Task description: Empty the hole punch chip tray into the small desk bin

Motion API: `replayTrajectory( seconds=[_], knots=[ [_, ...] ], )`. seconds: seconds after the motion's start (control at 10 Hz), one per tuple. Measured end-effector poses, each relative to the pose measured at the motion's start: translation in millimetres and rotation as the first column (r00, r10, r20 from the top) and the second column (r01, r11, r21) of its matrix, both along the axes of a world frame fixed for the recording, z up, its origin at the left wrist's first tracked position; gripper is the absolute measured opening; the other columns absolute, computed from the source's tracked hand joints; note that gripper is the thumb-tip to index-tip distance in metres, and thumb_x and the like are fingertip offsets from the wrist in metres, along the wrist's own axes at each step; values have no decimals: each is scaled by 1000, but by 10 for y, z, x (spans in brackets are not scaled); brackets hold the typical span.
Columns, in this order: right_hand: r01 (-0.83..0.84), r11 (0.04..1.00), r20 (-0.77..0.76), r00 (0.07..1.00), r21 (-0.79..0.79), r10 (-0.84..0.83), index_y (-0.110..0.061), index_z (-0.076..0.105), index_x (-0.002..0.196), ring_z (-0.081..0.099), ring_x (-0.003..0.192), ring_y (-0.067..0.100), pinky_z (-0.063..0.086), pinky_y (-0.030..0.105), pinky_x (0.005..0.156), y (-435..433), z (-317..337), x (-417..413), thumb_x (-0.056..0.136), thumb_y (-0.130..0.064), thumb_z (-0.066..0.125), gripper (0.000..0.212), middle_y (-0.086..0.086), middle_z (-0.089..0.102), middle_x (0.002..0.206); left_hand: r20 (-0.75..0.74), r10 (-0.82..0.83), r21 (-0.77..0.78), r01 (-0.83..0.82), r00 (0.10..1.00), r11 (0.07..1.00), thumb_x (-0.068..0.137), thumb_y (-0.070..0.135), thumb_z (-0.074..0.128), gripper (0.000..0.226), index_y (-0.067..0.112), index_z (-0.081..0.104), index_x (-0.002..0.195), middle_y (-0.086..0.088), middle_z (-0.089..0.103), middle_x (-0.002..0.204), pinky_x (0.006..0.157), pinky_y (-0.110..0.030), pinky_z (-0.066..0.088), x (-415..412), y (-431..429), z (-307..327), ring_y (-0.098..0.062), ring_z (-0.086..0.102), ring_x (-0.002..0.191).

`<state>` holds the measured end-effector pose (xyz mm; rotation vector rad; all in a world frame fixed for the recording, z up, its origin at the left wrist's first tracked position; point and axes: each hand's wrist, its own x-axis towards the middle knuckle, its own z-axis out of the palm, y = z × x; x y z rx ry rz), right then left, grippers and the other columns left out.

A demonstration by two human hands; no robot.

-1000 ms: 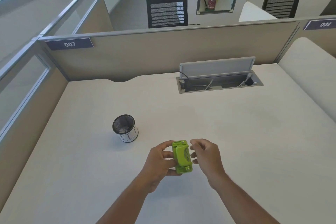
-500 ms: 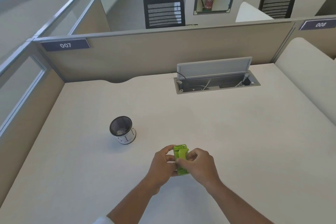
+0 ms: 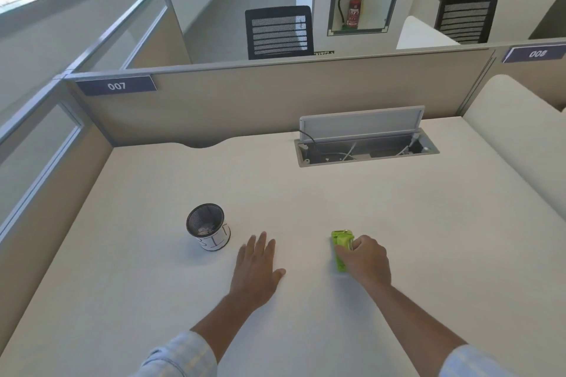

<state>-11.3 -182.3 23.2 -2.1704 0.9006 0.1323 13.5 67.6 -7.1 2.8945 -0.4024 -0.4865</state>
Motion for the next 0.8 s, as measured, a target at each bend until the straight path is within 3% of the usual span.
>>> replayTrajectory(
  seconds=[0.5, 0.7, 0.8],
  knots=[
    [-27, 999, -14, 1000, 23, 28, -19, 59, 79, 65, 83, 25, 44, 32, 60, 32, -128, 5, 73, -47, 76, 33, 2, 68, 88, -2, 17, -57, -17, 1000, 998, 107, 59, 41, 79, 24, 11, 172, 0, -5, 183, 136, -43, 4, -33, 113, -184, -23, -5, 169],
    [3, 998, -9, 1000, 63, -3, -17, 59, 81, 66, 84, 27, 55, 37, 70, 33, -111, 41, 71, -48, 78, 38, 3, 67, 89, -22, 33, 1, -33, 999, 999, 108, 54, 42, 80, 20, 8, 172, -4, -8, 183, 137, -46, 1, -25, 33, -112, -27, -8, 169],
    [38, 997, 43, 998, 70, -41, -13, 63, 102, 65, 101, 31, 56, 40, 82, 2, -123, 62, 77, -58, 75, 53, 8, 66, 110, -46, 12, 51, -10, 999, 999, 107, 53, 47, 85, 16, 7, 172, -8, -6, 183, 137, -48, -1, -6, -44, -57, -28, -8, 169]
  ],
)
